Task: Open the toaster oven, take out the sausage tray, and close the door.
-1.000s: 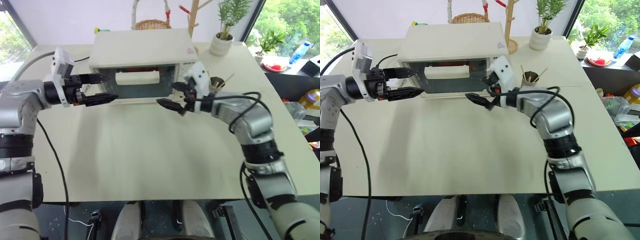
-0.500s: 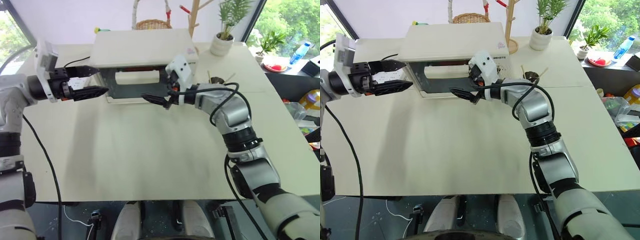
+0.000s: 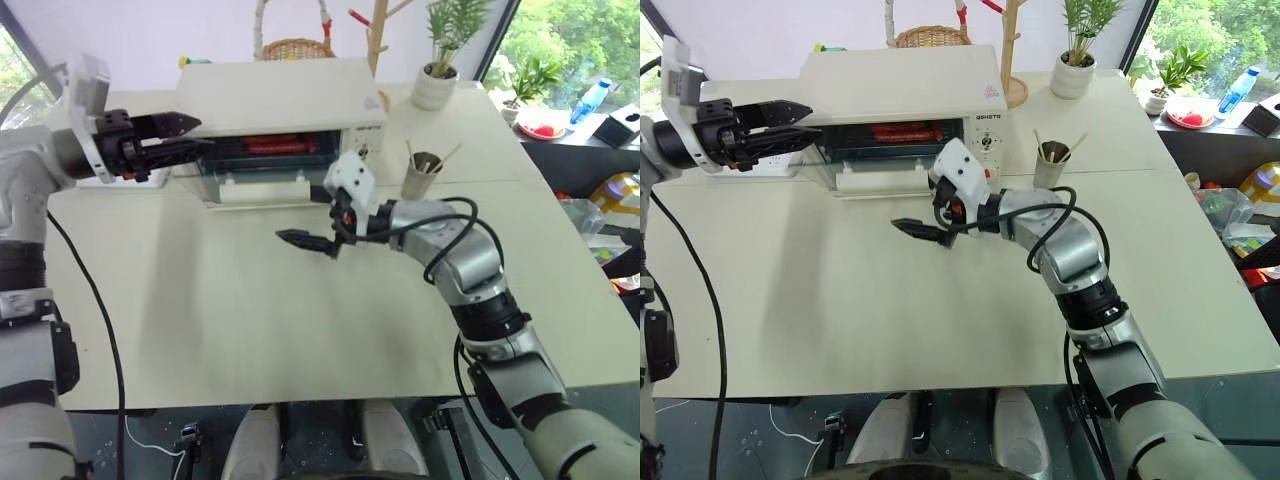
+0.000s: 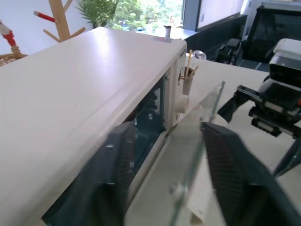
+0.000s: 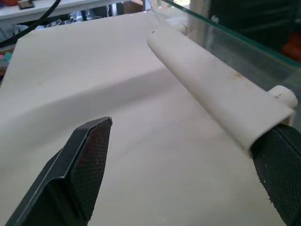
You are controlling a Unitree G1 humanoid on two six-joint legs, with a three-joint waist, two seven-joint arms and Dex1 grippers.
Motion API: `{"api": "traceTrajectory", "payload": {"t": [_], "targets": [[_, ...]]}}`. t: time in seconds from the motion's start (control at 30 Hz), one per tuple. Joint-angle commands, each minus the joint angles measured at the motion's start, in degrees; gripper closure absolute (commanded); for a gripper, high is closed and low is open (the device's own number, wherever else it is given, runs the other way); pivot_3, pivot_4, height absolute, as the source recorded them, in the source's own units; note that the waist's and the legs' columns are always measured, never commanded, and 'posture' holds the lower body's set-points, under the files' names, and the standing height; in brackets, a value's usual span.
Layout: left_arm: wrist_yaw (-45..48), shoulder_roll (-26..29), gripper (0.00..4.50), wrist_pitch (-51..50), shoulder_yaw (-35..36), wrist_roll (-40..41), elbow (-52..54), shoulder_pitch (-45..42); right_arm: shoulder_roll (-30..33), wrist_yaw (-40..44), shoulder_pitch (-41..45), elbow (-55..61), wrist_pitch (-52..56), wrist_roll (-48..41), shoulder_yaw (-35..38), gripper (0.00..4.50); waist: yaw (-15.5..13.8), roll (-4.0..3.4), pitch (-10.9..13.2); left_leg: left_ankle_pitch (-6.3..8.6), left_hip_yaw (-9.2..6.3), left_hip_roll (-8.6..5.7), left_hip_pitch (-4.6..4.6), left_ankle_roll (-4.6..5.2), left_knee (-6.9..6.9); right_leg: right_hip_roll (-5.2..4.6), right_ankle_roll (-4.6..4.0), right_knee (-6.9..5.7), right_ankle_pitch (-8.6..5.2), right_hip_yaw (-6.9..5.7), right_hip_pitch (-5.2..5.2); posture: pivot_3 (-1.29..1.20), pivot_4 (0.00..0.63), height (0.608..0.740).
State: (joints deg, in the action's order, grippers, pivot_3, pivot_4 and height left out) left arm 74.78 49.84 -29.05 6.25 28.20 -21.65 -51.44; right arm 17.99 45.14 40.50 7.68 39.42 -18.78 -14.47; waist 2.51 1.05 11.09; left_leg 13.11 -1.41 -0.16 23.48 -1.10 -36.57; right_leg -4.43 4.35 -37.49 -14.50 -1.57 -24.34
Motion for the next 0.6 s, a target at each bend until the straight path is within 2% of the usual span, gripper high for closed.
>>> {"api": "traceTrajectory", "payload": {"t": [0.03,0.07,0.2,0.6], "targets": [[1.7,0.5,4.23,6.0,-2.5,-4.3,-0.1,0.8,-0.6,-0.6,-1.0,5.8,1.2,-1.6,-0.2,0.00,0.0,0.00,0.0,0.00,0.00,0.00,0.00,0.00,0.00,0.00,0.00,0.00,0.00,0.00,0.00,0.00,0.150,0.740],[2.0,0.5,4.44,7.5,-3.1,-5.3,-0.2,1.3,-0.8,-0.9,-1.3,6.1,1.6,-1.7,0.0,0.00,0.0,0.00,0.0,0.00,0.00,0.00,0.00,0.00,0.00,0.00,0.00,0.00,0.00,0.00,0.00,0.00,0.150,0.740],[4.3,0.6,4.44,12.9,-6.2,-9.2,-0.7,3.2,-1.4,-2.5,-2.8,7.1,3.1,-1.8,0.5,0.00,-0.1,0.00,0.0,0.00,0.00,0.01,0.00,0.00,0.00,0.00,0.00,0.00,0.00,0.01,0.00,0.00,0.150,0.740],[3.8,-2.7,4.44,16.3,-7.3,-13.3,-5.4,1.0,0.5,-3.8,-4.6,10.3,6.5,-3.0,1.8,0.00,-0.2,0.03,0.0,0.00,-0.01,0.00,0.00,0.00,-0.03,0.00,0.00,-0.01,0.00,0.00,0.00,0.00,0.150,0.740]]}}
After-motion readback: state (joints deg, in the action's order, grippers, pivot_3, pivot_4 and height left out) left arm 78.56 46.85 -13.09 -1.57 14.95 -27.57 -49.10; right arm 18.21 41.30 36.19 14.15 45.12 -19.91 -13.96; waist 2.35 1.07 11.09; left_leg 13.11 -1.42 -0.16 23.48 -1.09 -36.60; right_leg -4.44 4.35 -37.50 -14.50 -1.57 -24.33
